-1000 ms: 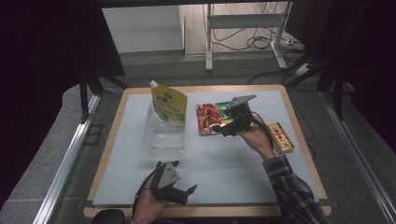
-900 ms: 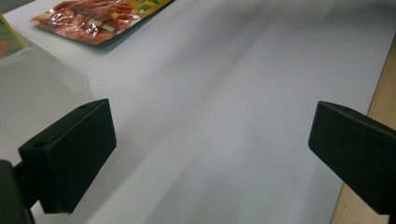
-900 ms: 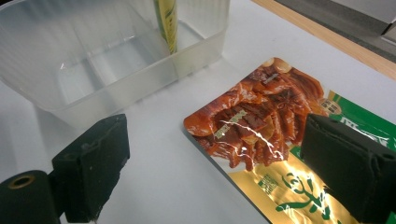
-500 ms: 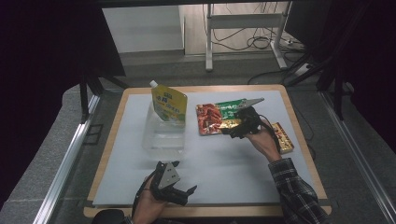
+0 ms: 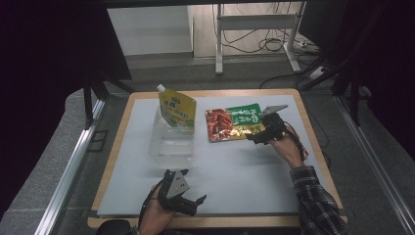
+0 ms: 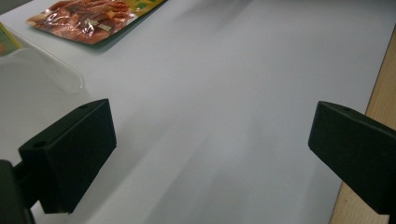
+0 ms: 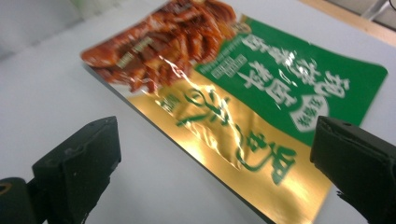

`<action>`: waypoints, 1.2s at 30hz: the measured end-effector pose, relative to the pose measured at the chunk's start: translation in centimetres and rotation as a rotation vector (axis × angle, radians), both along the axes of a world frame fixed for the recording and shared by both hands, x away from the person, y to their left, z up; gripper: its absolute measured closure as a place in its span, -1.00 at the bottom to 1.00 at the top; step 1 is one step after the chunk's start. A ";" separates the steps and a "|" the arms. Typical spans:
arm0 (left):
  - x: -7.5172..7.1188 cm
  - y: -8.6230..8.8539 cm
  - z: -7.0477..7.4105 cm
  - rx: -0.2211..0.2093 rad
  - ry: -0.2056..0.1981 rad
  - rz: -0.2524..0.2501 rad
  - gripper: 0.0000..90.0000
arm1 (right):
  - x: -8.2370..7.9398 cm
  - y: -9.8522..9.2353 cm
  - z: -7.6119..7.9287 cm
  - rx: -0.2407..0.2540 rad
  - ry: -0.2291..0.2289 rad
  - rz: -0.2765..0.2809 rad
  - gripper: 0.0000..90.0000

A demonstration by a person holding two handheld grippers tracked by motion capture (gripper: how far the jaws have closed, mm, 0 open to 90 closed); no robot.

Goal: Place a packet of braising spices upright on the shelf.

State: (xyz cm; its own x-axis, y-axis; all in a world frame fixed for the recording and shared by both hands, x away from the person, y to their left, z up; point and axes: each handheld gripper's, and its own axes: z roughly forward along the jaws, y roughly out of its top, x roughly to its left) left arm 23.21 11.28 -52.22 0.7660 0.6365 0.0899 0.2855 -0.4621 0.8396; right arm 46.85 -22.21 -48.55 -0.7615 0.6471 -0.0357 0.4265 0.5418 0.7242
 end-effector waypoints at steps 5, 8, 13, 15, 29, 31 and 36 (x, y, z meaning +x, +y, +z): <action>0.0 0.0 0.0 0.001 -0.001 0.000 -0.99 | 0.5 -0.9 -1.0 -0.013 0.024 -0.031 -0.96; 0.0 0.0 0.0 0.002 -0.001 0.000 -0.99 | 0.7 -1.3 -1.5 -0.019 0.042 -0.053 -0.96; 0.0 0.0 0.0 0.002 -0.001 -0.002 -0.99 | 1.0 -1.7 -2.2 -0.025 0.057 -0.078 -0.96; 0.0 -0.1 0.0 0.002 -0.001 -0.002 -0.99 | 1.1 -1.9 -2.5 -0.025 0.064 -0.085 -0.96; -0.1 -0.1 0.0 0.008 -0.002 -0.006 -0.99 | 1.5 -2.2 -3.3 -0.027 0.144 -0.144 -0.96; -0.1 -0.1 0.0 0.008 -0.002 -0.006 -0.99 | 1.6 -2.3 -3.5 -0.025 0.150 -0.150 -0.96; 0.0 -0.1 0.0 0.007 -0.001 -0.007 -0.99 | 1.6 -2.2 -3.5 -0.034 0.150 -0.151 -0.96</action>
State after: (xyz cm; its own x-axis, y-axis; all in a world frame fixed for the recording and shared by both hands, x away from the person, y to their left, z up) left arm 23.17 11.14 -52.26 0.7704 0.6304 0.0952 0.2813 -0.4702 0.8365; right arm 48.42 -24.41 -52.08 -0.6543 0.7548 0.0468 0.6064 0.4866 0.6289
